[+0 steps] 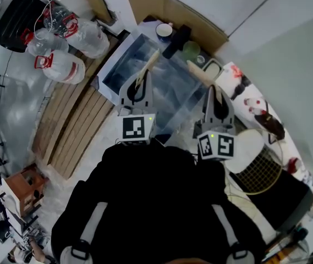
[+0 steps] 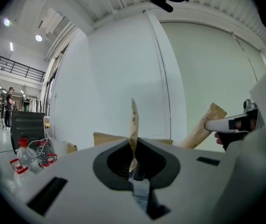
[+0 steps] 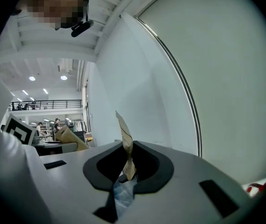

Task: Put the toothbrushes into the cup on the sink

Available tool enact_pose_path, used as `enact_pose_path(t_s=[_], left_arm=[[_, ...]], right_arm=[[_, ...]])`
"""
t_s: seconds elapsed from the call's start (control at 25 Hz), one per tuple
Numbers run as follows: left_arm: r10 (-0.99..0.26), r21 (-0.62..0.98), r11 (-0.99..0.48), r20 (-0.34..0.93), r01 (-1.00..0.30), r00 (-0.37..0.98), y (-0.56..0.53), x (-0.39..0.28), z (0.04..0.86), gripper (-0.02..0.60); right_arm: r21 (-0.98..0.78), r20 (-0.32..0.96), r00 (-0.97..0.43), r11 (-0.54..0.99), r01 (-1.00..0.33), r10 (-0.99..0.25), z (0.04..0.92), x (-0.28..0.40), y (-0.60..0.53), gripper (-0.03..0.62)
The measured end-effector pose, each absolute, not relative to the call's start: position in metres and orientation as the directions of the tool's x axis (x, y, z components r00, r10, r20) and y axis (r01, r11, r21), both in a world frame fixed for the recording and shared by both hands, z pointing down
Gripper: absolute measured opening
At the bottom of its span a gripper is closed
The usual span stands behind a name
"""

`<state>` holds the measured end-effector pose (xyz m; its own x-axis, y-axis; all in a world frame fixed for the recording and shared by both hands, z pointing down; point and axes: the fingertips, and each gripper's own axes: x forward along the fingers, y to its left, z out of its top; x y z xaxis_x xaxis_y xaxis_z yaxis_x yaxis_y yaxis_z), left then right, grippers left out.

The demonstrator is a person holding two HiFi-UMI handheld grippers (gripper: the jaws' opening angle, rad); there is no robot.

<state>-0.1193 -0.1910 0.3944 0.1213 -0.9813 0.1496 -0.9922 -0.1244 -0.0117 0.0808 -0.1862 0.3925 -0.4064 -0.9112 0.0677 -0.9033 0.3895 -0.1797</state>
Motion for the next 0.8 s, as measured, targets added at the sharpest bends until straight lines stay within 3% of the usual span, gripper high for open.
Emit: enact_pose_path(t_s=[0.8], left_arm=[[-0.947,-0.106,-0.249,0.236,-0.963,0.219,-0.317,-0.135,0.428,0.011]], right_arm=[[-0.172,0.109,-0.359,0.338,-0.925,-0.927,0.411,0.071,-0.211,0.034]])
